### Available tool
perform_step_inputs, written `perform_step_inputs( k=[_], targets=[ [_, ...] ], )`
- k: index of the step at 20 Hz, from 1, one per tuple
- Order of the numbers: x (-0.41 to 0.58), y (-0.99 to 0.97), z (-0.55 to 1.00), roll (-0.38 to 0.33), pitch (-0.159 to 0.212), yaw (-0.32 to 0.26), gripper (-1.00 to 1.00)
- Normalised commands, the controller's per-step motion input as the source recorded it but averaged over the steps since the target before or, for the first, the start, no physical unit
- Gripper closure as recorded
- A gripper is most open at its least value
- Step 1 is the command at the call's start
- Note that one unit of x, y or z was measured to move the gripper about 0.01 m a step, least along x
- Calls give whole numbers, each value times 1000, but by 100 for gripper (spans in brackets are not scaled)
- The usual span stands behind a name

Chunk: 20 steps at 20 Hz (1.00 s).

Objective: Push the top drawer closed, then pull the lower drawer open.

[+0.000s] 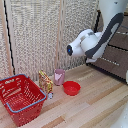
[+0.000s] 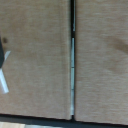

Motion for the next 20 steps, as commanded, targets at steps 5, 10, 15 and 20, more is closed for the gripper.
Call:
perform_step_inputs(
  k=[5,10,15,20],
  targets=[
    [-114,-202,-399,-161,41,69,-100],
    [-127,-405,-132,-206,21,39,-100],
    [-37,-550,-18,-180,-1,30,-100],
    [25,-579,0,-52,-3,10,-100]
  ],
)
